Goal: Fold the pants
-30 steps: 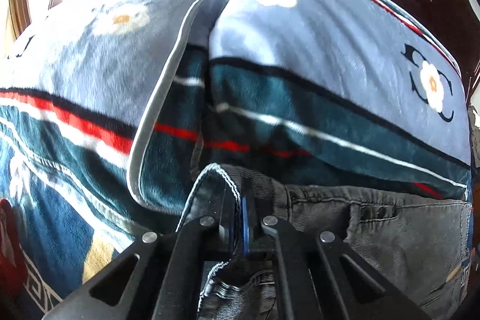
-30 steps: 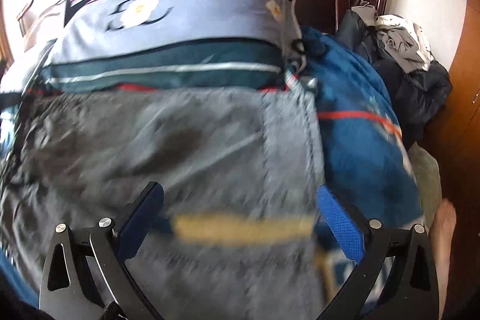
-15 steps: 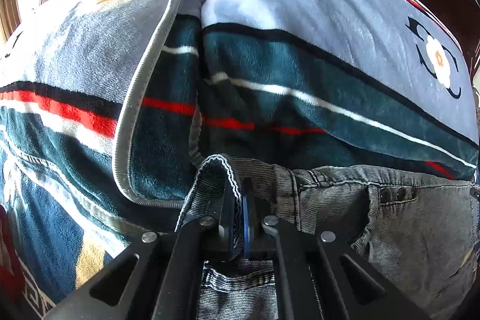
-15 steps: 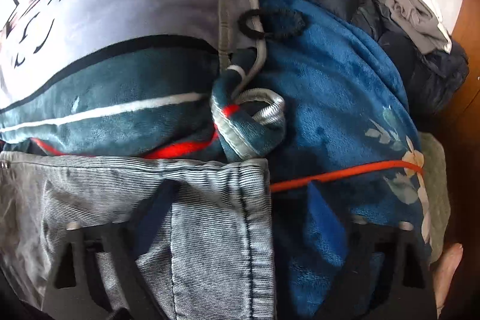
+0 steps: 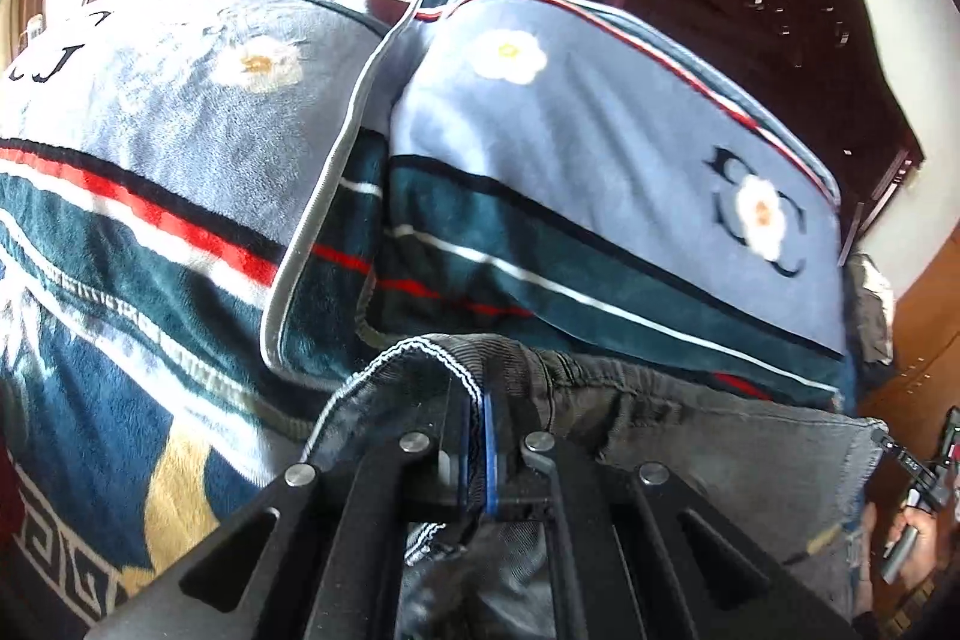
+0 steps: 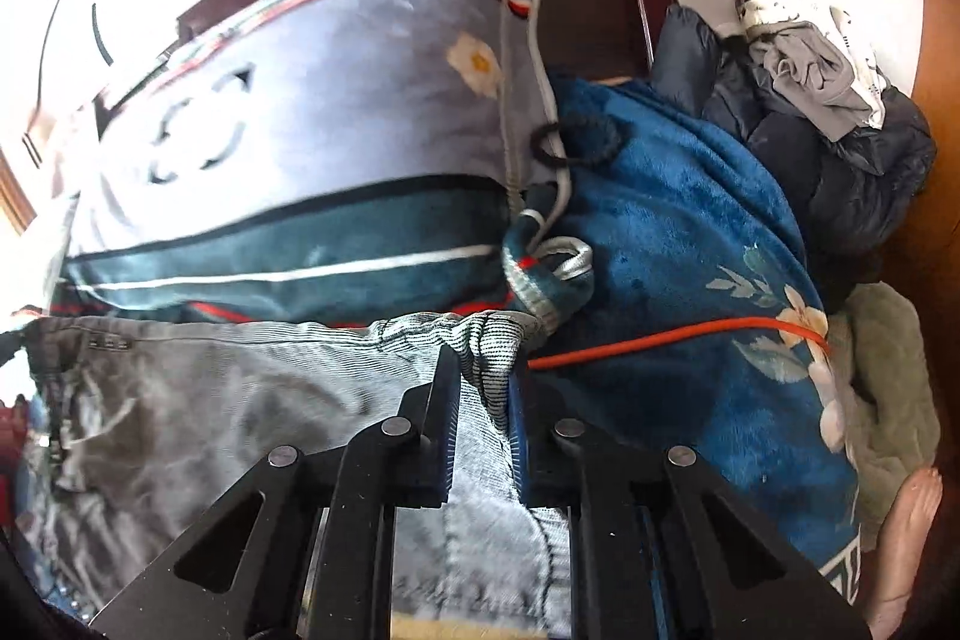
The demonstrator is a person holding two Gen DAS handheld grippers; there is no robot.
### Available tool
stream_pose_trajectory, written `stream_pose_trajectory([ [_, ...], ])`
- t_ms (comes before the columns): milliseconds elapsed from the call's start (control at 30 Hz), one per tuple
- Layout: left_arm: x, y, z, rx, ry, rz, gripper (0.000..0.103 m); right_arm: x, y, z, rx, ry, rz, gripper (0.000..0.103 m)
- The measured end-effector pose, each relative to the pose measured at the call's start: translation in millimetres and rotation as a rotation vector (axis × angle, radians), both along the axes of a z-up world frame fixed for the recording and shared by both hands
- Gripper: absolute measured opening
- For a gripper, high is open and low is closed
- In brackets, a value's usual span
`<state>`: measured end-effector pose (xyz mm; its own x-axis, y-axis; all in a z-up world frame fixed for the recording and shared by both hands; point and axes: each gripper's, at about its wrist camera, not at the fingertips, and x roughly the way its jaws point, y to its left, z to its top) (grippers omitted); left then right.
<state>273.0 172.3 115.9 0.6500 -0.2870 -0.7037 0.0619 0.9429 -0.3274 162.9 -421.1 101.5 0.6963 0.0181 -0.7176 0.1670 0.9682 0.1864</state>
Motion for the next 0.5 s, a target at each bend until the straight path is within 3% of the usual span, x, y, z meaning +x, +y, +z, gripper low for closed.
stream_pose_trajectory([
  [100,-16,0,6,0.006,-0.007,-0.03,0.004,-15,1,4,0.015,-0.016,0.008,0.013],
  [233,-36,5,9,-0.053,-0.01,-0.031,0.004,-45,6,10,0.051,-0.041,0.012,0.013],
  [500,-108,51,19,-0.142,-0.016,-0.035,0.005,-116,5,17,0.122,-0.089,-0.011,0.012],
])
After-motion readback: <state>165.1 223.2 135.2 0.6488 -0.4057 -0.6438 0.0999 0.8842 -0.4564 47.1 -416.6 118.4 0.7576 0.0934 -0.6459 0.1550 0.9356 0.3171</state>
